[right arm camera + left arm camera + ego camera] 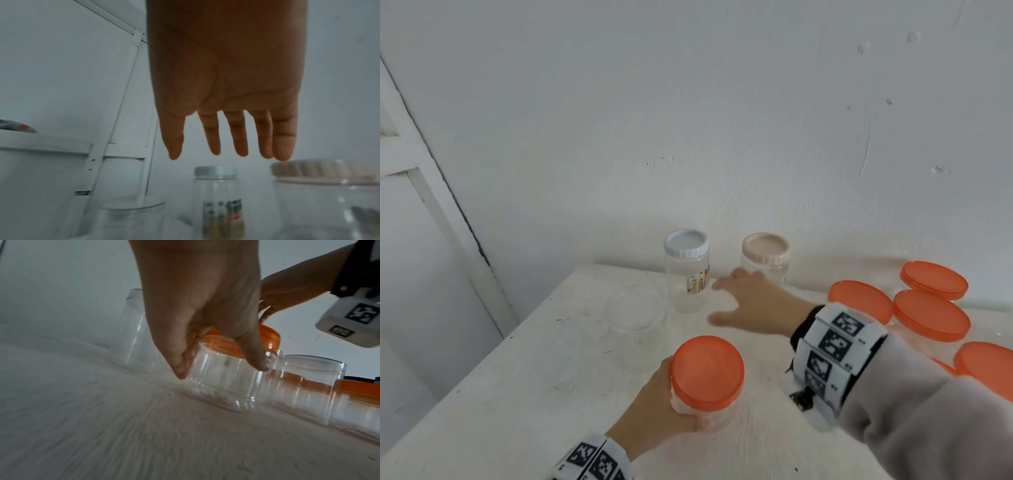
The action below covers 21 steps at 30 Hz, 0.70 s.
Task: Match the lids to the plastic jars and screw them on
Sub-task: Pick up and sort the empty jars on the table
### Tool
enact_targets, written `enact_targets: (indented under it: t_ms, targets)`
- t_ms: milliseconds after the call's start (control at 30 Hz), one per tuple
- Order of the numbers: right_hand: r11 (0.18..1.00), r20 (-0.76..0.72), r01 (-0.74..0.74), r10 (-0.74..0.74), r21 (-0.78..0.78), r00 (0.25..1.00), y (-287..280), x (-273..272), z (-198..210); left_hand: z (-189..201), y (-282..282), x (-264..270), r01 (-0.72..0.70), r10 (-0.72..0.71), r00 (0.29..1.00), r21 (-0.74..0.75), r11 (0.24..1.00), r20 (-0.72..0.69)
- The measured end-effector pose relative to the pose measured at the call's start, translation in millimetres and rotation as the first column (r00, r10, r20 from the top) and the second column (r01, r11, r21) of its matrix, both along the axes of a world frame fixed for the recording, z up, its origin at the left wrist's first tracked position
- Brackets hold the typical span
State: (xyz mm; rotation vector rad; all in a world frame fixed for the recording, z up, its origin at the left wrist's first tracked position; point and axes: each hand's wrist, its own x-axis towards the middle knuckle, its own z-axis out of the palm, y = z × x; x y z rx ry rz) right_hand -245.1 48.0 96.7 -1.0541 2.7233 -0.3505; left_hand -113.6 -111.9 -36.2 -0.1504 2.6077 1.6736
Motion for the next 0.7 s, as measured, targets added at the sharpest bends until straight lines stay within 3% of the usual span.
enact_targets:
  t_ms: [133,300,433,600,700]
  targets:
    - [0.982,-0.106,0.185,-0.188,-0.032,0.977,10,-41,24,8,4,-14,-0.059,0.056,0.998,-0.21,0.976,-0.02]
    - [0.943,-0.134,0.332,-0.328,0.001,0.935,21,-73,38,45,-1,-25,-0.044,0.031,0.999,-0.566,0.823,-0.032]
    - [0.921,-0.113,0.371,-0.358,0.123,0.927,19,-88,39,97,-21,-47,0.035,-0.078,0.996,-0.589,0.808,-0.049]
    - [0.889,-0.043,0.401,-0.402,0.22,0.915,6,-104,35,158,-53,-108,-0.072,-0.074,0.977,-0.637,0.768,-0.199]
    - [0.882,0.008,0.405,-0.419,0.242,0.908,-1,-117,35,175,-69,-145,-0.013,-0.085,0.99,-0.657,0.753,-0.117]
